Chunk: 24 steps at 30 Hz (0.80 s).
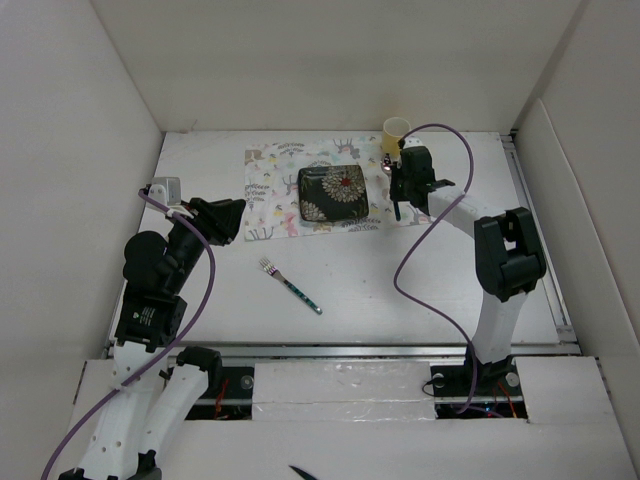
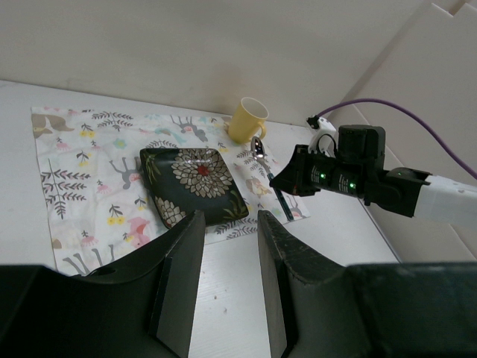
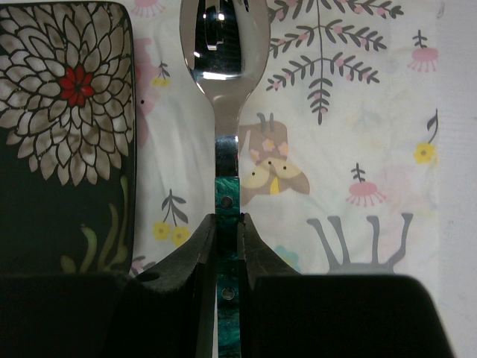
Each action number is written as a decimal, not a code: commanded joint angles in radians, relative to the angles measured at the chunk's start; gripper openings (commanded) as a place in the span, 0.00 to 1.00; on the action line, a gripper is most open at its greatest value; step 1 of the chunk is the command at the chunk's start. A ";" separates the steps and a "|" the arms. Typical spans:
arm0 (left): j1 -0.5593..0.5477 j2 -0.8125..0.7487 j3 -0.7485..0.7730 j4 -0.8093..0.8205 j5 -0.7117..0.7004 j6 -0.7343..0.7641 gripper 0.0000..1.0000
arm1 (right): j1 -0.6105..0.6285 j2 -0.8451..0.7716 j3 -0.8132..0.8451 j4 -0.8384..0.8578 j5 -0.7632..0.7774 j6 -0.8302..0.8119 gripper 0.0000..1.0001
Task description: Set the dinner table for one person
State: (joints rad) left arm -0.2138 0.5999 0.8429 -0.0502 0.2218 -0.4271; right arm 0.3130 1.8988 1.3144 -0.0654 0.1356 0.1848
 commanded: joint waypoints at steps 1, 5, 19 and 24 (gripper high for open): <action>0.004 -0.002 -0.005 0.042 0.016 0.001 0.32 | -0.020 0.029 0.106 -0.014 -0.037 -0.030 0.00; 0.004 0.003 -0.005 0.044 0.021 0.001 0.32 | -0.020 0.094 0.164 -0.028 -0.053 -0.013 0.00; 0.004 0.024 -0.008 0.042 0.022 0.002 0.32 | -0.020 0.247 0.279 -0.051 0.012 0.030 0.02; 0.004 0.024 -0.008 0.042 0.021 0.001 0.32 | -0.011 0.253 0.289 -0.063 0.032 0.045 0.21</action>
State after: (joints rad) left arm -0.2138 0.6258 0.8417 -0.0502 0.2287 -0.4271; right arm 0.2958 2.1605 1.5543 -0.1394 0.1341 0.2161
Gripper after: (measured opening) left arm 0.316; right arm 0.208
